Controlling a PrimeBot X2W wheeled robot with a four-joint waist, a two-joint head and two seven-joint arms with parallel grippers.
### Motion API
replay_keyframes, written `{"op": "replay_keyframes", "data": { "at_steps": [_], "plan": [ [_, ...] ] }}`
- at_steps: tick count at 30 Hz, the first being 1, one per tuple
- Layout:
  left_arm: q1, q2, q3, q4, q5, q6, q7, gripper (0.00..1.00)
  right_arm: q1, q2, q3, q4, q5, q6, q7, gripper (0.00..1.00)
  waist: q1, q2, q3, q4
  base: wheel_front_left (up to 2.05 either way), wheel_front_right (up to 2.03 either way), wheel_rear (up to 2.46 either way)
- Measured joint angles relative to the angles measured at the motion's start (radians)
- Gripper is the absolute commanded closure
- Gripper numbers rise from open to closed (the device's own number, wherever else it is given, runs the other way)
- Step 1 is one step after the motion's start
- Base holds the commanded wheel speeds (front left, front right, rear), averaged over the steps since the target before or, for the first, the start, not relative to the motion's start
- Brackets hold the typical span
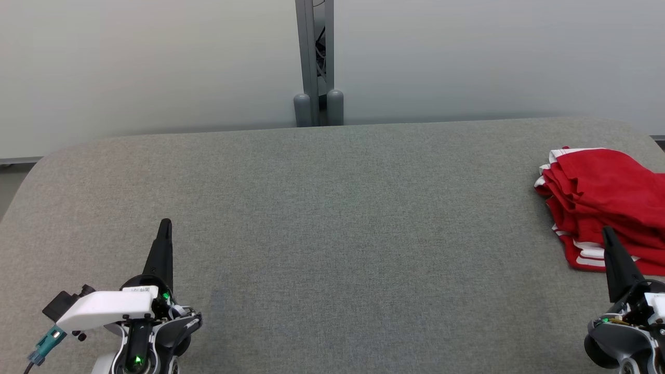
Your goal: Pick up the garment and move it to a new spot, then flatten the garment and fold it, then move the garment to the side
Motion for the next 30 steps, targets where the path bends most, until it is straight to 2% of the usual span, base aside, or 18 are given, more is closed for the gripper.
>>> {"op": "replay_keyframes", "data": {
  "at_steps": [30],
  "plan": [
    [0.000,-0.002,0.002,0.000,0.002,0.000,0.000,1.00,-0.001,0.005,-0.007,0.000,-0.007,0.000,0.007,1.00,0.0000,0.0000,0.000,0.000,0.00,0.00,0.00]
  ]
}}
